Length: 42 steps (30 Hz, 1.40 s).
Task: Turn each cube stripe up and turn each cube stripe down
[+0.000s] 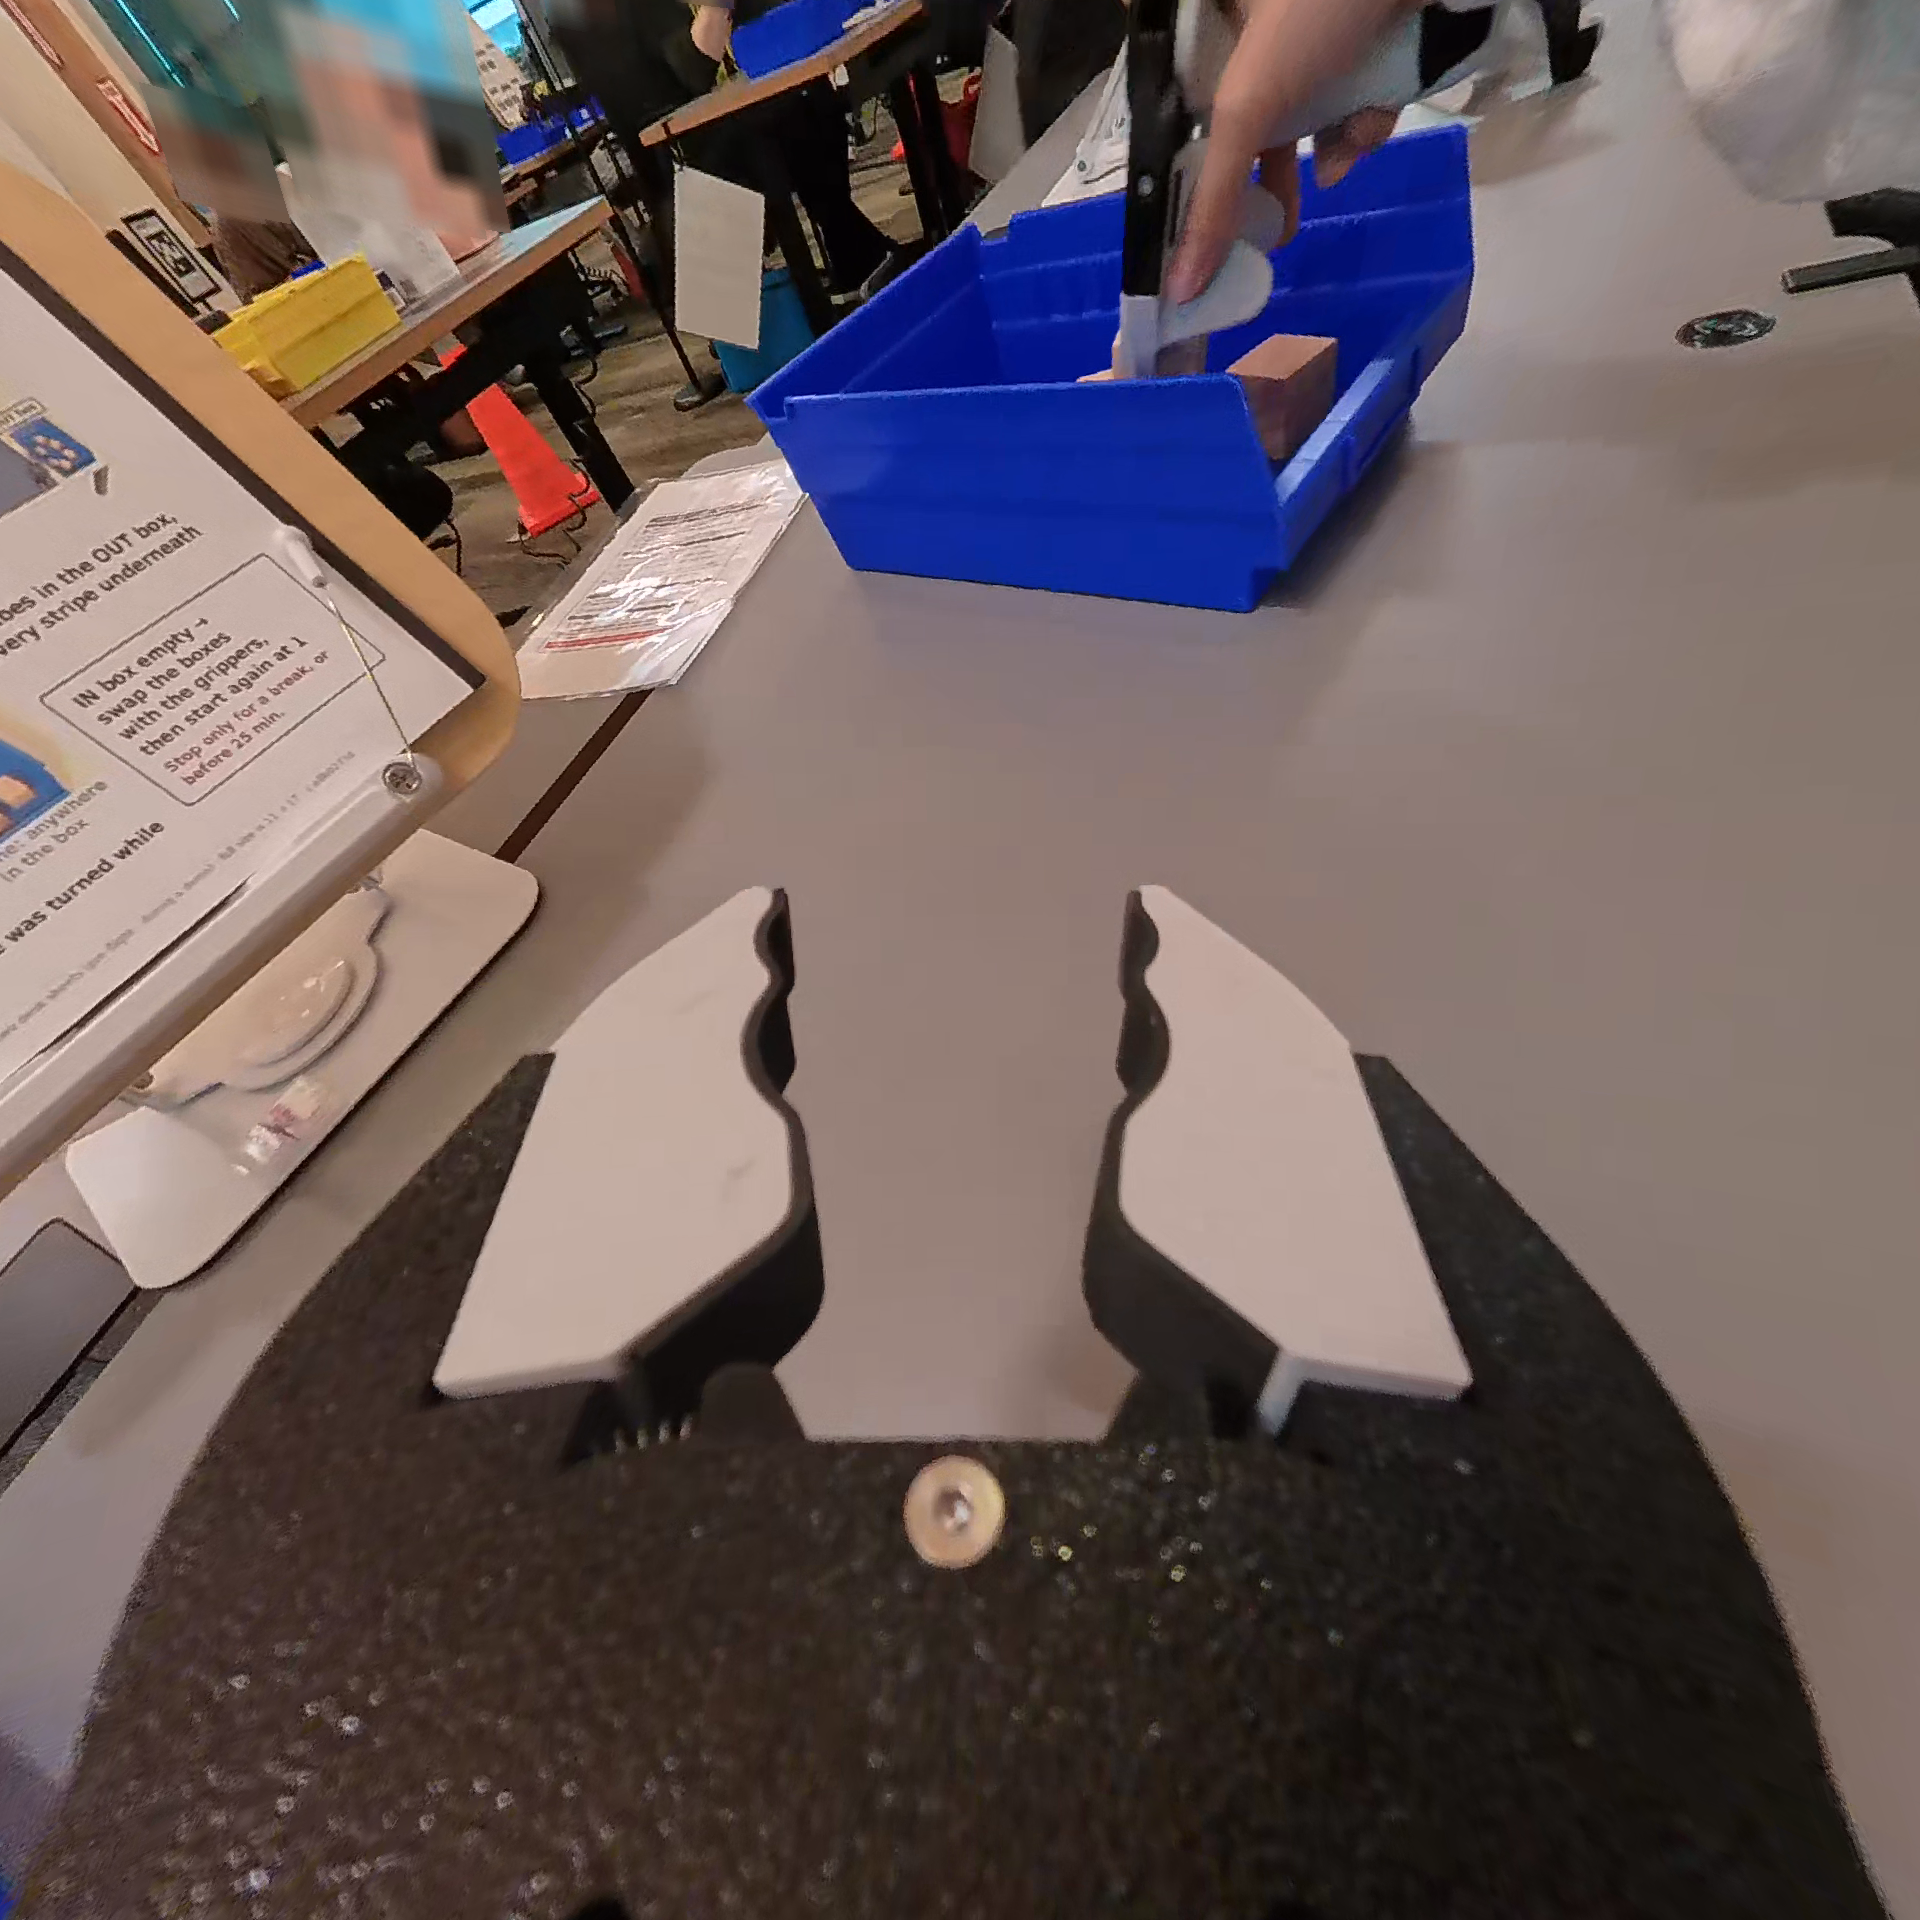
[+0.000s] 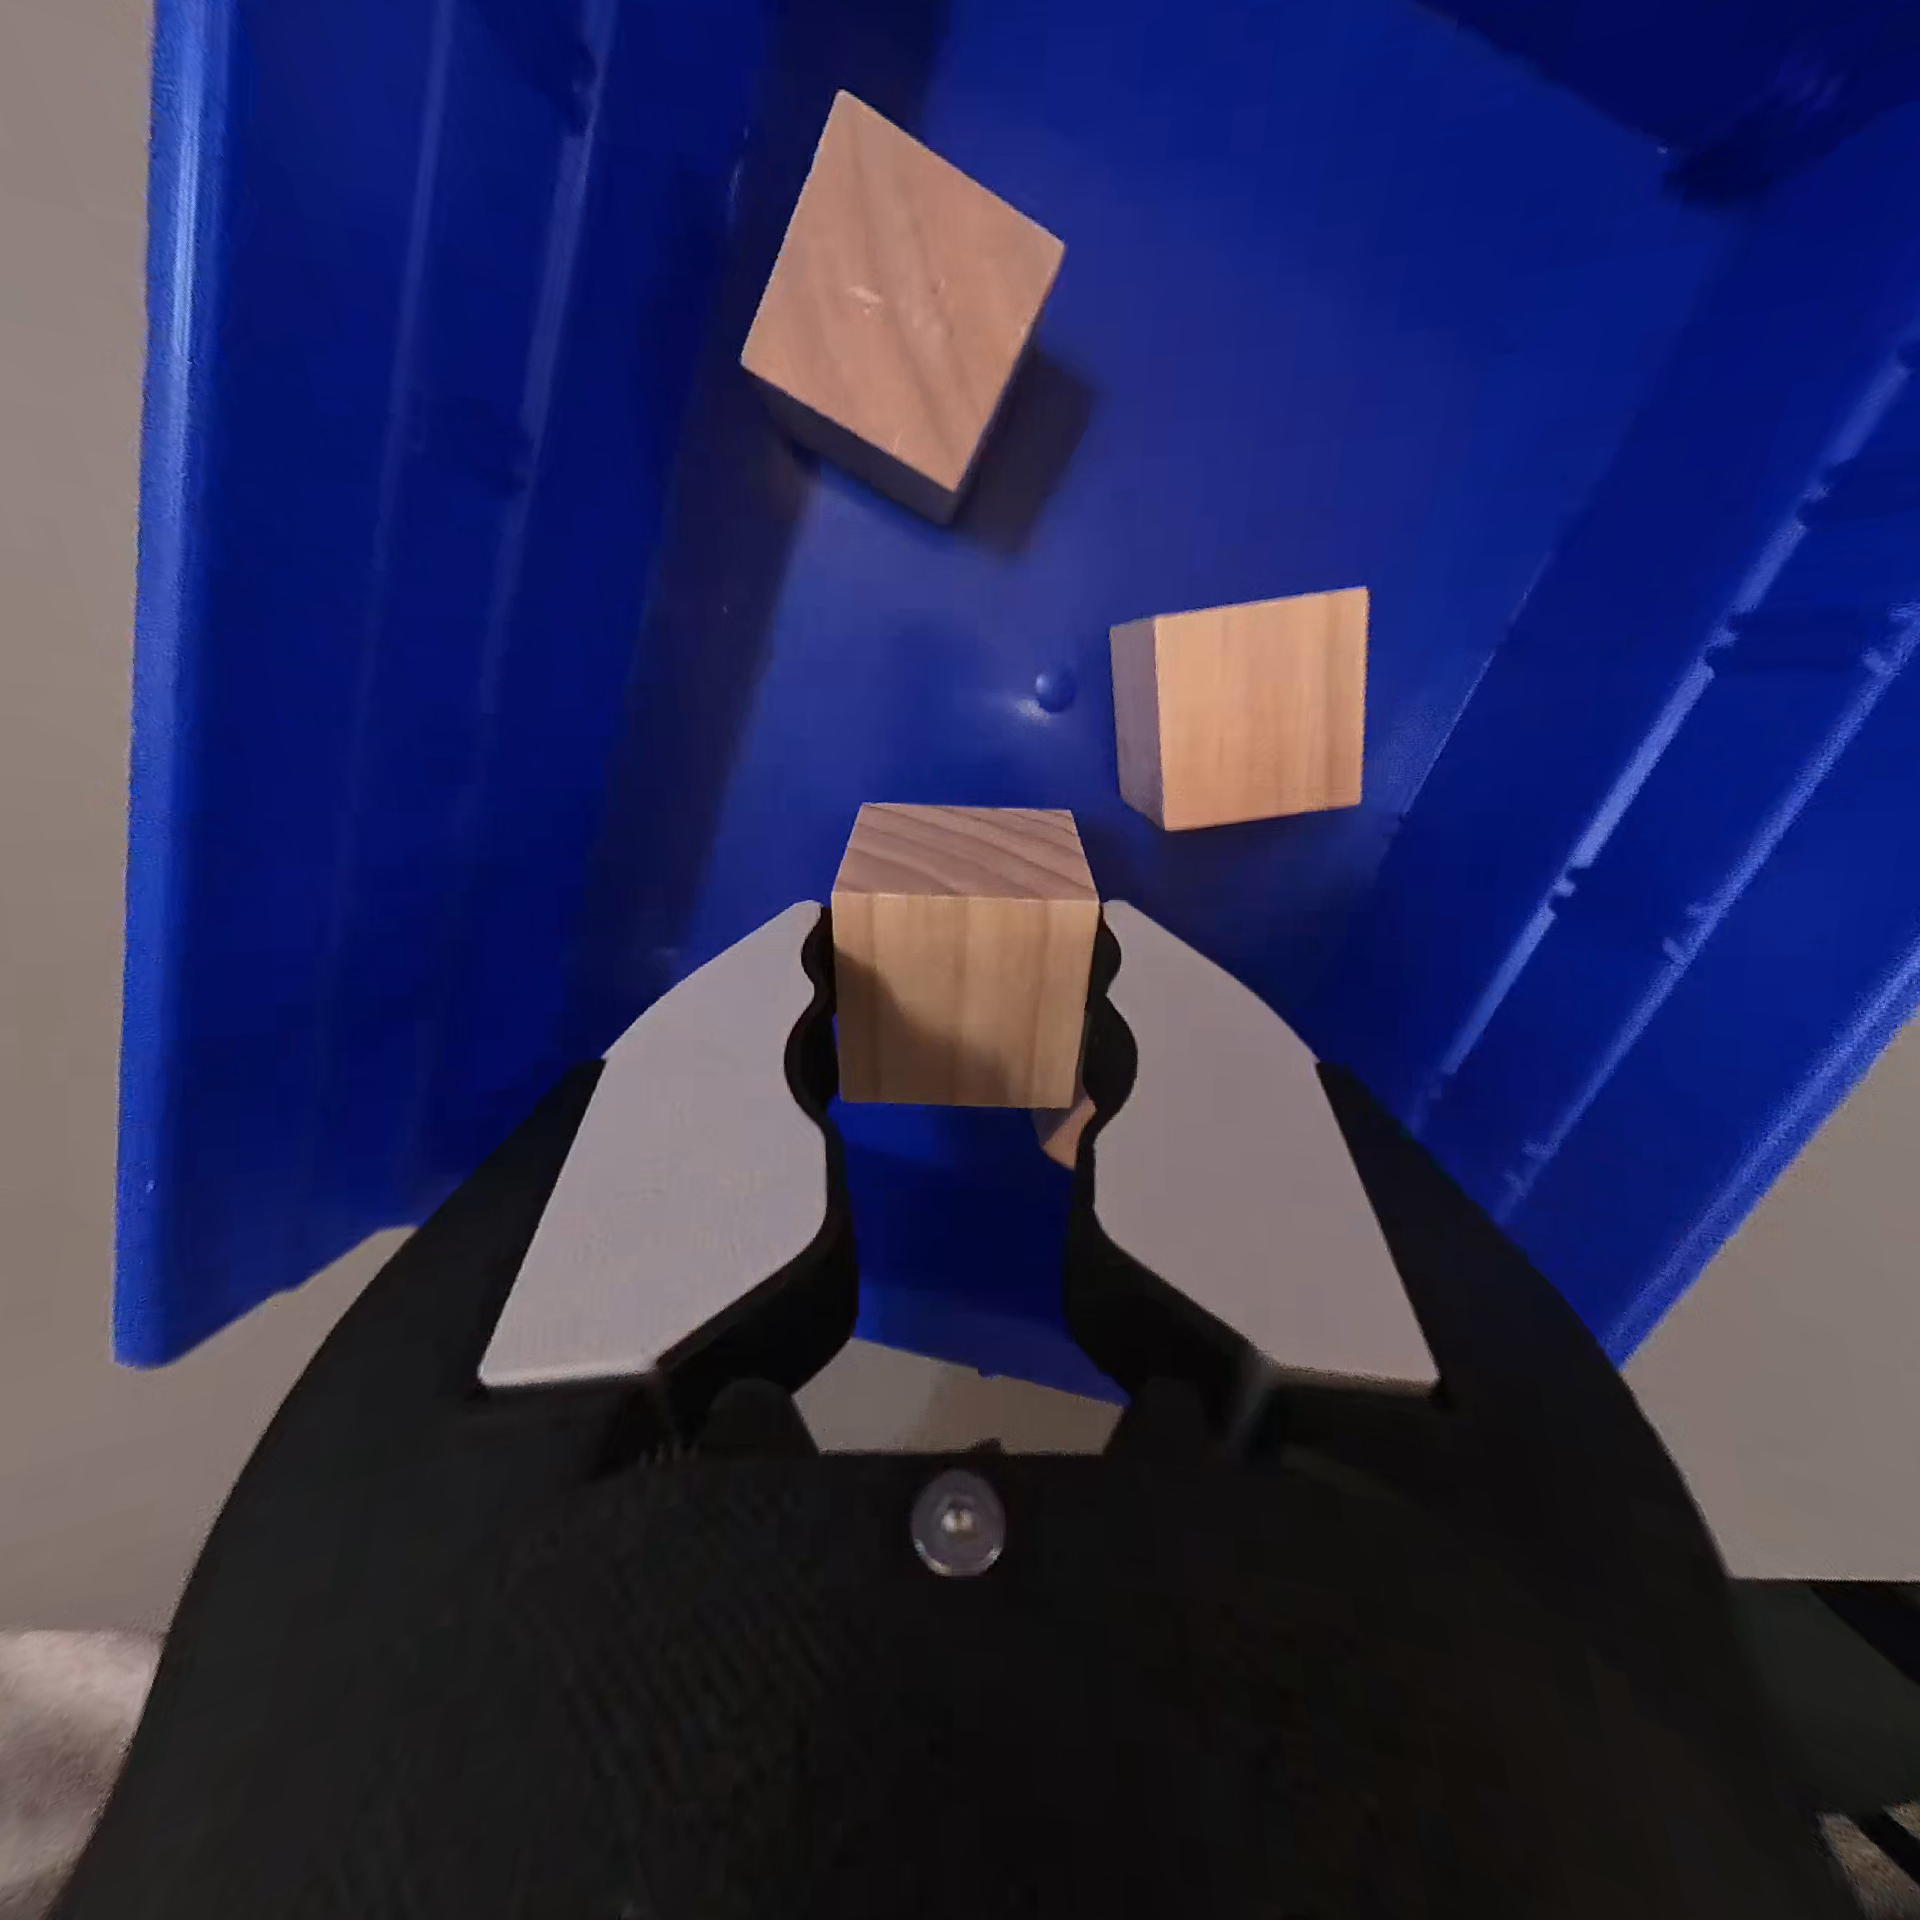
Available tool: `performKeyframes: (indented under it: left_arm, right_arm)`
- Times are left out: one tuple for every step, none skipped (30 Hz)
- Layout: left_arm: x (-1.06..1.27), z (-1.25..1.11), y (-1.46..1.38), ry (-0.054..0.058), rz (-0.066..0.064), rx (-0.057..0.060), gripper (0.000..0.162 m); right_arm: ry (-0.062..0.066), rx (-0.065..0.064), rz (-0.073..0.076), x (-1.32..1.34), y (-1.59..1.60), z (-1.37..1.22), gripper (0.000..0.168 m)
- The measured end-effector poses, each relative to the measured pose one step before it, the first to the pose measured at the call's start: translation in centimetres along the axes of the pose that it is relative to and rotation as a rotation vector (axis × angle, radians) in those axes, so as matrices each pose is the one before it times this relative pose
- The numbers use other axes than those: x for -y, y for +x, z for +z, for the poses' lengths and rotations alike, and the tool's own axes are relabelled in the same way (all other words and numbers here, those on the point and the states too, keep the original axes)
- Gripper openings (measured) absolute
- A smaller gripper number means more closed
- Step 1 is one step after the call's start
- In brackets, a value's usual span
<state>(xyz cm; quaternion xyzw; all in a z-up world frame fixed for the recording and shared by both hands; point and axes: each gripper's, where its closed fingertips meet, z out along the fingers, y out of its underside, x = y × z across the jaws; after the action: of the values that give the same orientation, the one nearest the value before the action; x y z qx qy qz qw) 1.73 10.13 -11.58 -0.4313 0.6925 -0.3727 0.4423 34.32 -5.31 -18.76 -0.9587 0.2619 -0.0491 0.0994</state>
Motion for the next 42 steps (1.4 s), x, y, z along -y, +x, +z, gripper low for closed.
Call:
performKeyframes:
  left_arm:
    - [-0.09,0.023,0.039,0.0,0.0034,0.0008,0.059]
    - [-0.107,-0.002,0.014,-0.0013,0.0037,0.0011,0.059]
    - [-0.112,-0.019,0.001,-0.0031,0.0016,0.0003,0.059]
    - [-0.088,-0.028,-0.048,-0.0023,-0.0008,0.0018,0.059]
    - [-0.074,-0.041,-0.084,0.0003,-0.0019,0.0036,0.058]
    - [-0.064,-0.036,-0.063,0.0011,-0.0023,0.0022,0.058]
    - [-0.084,-0.047,-0.034,-0.0005,-0.0022,0.0,0.058]
    - [-0.087,-0.048,-0.049,-0.0007,-0.0017,0.0008,0.058]
    - [-0.07,-0.039,-0.081,0.0006,-0.0015,0.0031,0.058]
    - [-0.067,-0.045,-0.08,0.0013,-0.0021,0.0028,0.058]
    - [-0.041,-0.039,-0.047,0.0017,-0.0034,0.0004,0.058]
    - [-0.044,-0.04,-0.053,0.0017,-0.0036,0.0001,0.057]
    - [-0.04,-0.047,-0.084,0.0012,-0.0027,0.0018,0.057]
    - [-0.028,-0.049,-0.098,0.0012,-0.0018,0.0029,0.057]
    - [-0.036,-0.036,-0.105,0.0014,-0.002,0.0028,0.057]
    - [-0.038,-0.045,-0.08,0.0005,-0.003,0.0013,0.057]
    - [-0.064,-0.029,-0.054,-0.0009,-0.0036,0.0004,0.057]
    - [-0.049,-0.037,-0.065,-0.0004,-0.0027,0.0014,0.057]
    - [-0.013,-0.034,-0.073,0.0016,-0.0014,0.002,0.057]
    - [0.014,-0.028,-0.058,0.0029,-0.0025,0.0012,0.057]
    - [0.001,-0.033,-0.04,0.0024,-0.0049,-0.0003,0.057]
    - [0.001,-0.025,-0.051,0.0015,-0.005,-0.0007,0.057]
    - [-0.014,-0.042,-0.094,0.0014,-0.0032,0.0021,0.057]
    - [0.001,-0.066,-0.119,0.0014,-0.0023,0.0042,0.057]
    - [0.017,-0.096,-0.13,0.0025,-0.0037,0.0036,0.057]
    - [0.069,-0.13,-0.159,0.006,-0.0061,0.005,0.057]
    - [0.145,-0.206,-0.225,0.0097,-0.009,0.0069,0.057]
    - [0.259,-0.318,-0.269,0.0139,-0.0141,0.0072,0.057]
    - [0.413,-0.467,-0.333,0.0204,-0.0183,0.0071,0.058]
    - [0.485,-0.587,-0.498,0.0257,-0.0176,0.0143,0.058]
    - [0.393,-0.71,-0.707,0.021,-0.0119,0.0229,0.058]
    - [0.165,-0.856,-0.91,0.0085,-0.0034,0.0282,0.059]
    - [-0.023,-1.015,-1.226,-0.0037,0.0024,0.039,0.06]
    - [-0.161,-1.184,-1.575,-0.0147,-0.0009,0.0506,0.061]
    - [-0.228,-1.308,-1.787,-0.021,-0.0089,0.0514,0.062]
    - [-0.182,-1.35,-1.849,-0.0193,-0.0111,0.0419,0.063]
    - [-0.19,-1.291,-1.937,-0.0208,-0.0057,0.033,0.063]
    - [-0.323,-1.127,-2.12,-0.0318,0.0018,0.0324,0.063]
    - [-0.552,-0.889,-2.328,-0.046,0.0093,0.0357,0.064]
    - [-0.875,-0.573,-2.45,-0.0612,0.0123,0.0367,0.066]
    - [-1.228,-0.191,-2.405,-0.0782,0.0111,0.0302,0.068]
    - [-1.462,0.183,-2.292,-0.0891,0.0117,0.0233,0.07]
  right_arm:
    - [-0.0154,-0.002,-0.0126,0.217,-0.201,0.356,0.046]
    - [-0.0125,0.0051,-0.0056,0.214,-0.302,0.311,0.046]
    - [-0.0083,0.0047,-0.0044,0.241,-0.297,0.281,0.046]
    - [-0.0064,-0.0044,-0.0057,0.238,-0.139,0.227,0.046]
    - [-0.0083,-0.0123,-0.0076,0.2,0.002,0.187,0.046]
    - [-0.008,-0.0099,-0.0057,0.185,-0.005,0.152,0.046]
    - [-0.0059,0.0008,-0.0032,0.198,-0.137,0.133,0.046]
    - [-0.0026,0.0062,-0.0019,0.21,-0.217,0.13,0.046]
    - [-0.0065,0.0016,-0.0021,0.119,-0.117,0.149,0.046]
    - [-0.0118,-0.0061,-0.0043,-0.006,0.01,0.172,0.046]
    - [-0.0101,-0.0052,-0.007,-0.026,0.018,0.186,0.046]
    - [-0.0046,-0.0022,-0.0031,0.005,-0.004,0.213,0.046]
    - [-0.0066,-0.001,0.0004,-0.067,-0.002,0.227,0.046]
    - [-0.0062,0.0011,-0.0024,-0.081,-0.053,0.214,0.046]
    - [0.0009,0.0026,-0.0045,0.008,-0.1,0.17,0.046]
    - [-0.0012,0.0031,-0.0026,-0.031,-0.1,0.135,0.046]
    - [-0.0088,0.0063,-0.0035,-0.142,-0.11,0.122,0.046]
    - [-0.0096,0.0092,-0.0047,-0.153,-0.123,0.097,0.046]
    - [-0.0047,0.0075,-0.0032,-0.102,-0.099,0.072,0.046]
    - [-0.0013,0.0039,-0.0018,-0.07,-0.028,0.037,0.046]
    - [-0.0018,-0.0042,-0.001,-0.086,0.099,0.034,0.046]
    - [-0.0033,-0.0087,-0.0042,-0.116,0.161,0.052,0.046]
    - [-0.0048,-0.0023,-0.0078,-0.155,0.041,0.077,0.046]
    - [-0.0034,0.0058,-0.0078,-0.156,-0.086,0.055,0.046]
    - [-0.009,0.0059,-0.0072,-0.234,-0.103,0.064,0.047]
    - [-0.01,-0.0018,-0.0128,-0.278,-0.012,0.024,0.05]
    - [0.0049,-0.0117,-0.0159,-0.12,0.112,-0.053,0.057]
    - [0.0205,-0.0136,-0.0173,0.055,0.158,-0.229,0.065]
    - [0.0282,-0.0194,-0.0121,0.129,0.275,-0.442,0.072]
    - [0.0282,-0.0158,-0.011,0.078,0.248,-0.624,0.079]
    - [0.0312,-0.0114,-0.0141,0.041,0.141,-0.826,0.085]
    - [0.0384,-0.0184,-0.0148,0.055,0.203,-1.049,0.092]
    - [0.0509,-0.0322,-0.0082,0.139,0.369,-1.24,0.096]
    - [0.061,-0.0305,0.0001,0.242,0.306,-1.36,0.097]
    - [0.0669,-0.0213,0.0004,0.343,0.128,-1.48,0.096]
    - [0.0767,-0.0113,-0.0035,0.463,-0.117,-1.575,0.095]
    - [0.0837,0.0038,-0.0083,0.579,-0.46,-1.544,0.096]
    - [0.0822,0.0142,-0.0065,0.614,-0.765,-1.417,0.097]
    - [0.0683,0.0271,-0.0103,0.549,-1.117,-1.235,0.099]
    - [0.059,0.0289,-0.0136,0.496,-1.292,-1.08,0.101]
    - [0.0634,0.0172,-0.0153,0.637,-1.191,-0.947,0.101]
    - [0.0704,0.0054,-0.0004,0.828,-1.064,-0.772,0.101]
